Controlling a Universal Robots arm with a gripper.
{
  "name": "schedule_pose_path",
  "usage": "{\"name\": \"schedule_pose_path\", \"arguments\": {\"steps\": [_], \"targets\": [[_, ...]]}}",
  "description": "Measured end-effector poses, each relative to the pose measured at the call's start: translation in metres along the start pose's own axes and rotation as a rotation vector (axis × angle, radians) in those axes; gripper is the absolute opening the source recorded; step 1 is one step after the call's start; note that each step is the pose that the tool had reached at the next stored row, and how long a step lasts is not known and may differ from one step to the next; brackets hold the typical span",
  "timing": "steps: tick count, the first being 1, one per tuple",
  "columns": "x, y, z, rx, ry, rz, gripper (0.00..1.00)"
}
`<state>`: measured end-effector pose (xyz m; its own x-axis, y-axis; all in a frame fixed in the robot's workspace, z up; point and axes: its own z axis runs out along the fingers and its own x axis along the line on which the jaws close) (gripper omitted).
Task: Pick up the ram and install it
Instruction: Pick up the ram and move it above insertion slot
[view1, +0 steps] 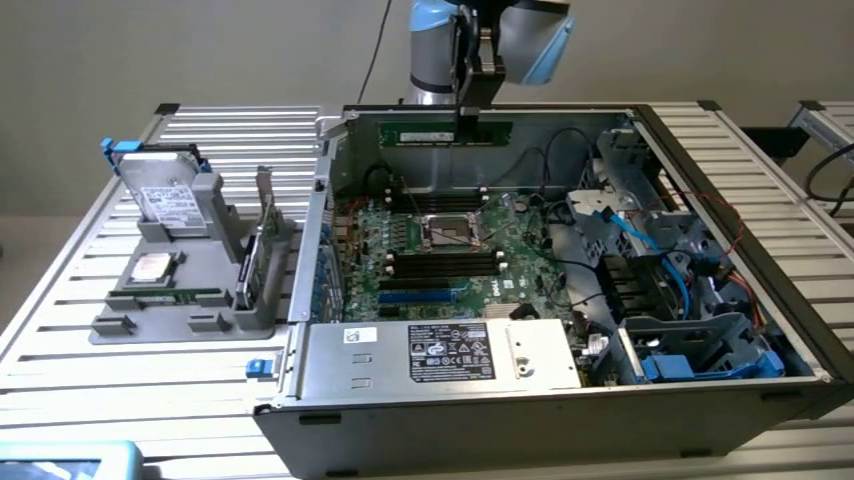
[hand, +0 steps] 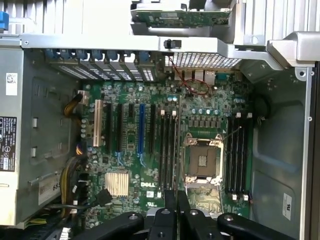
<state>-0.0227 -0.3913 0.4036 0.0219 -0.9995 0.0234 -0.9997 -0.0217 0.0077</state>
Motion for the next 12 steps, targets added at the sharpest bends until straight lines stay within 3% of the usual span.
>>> {"name": "schedule_pose_path", "arguments": {"steps": [12], "targets": [[-0.0048, -0.0026, 0.0053, 0.0001, 0.0000, 0.000, 0.13]]}}
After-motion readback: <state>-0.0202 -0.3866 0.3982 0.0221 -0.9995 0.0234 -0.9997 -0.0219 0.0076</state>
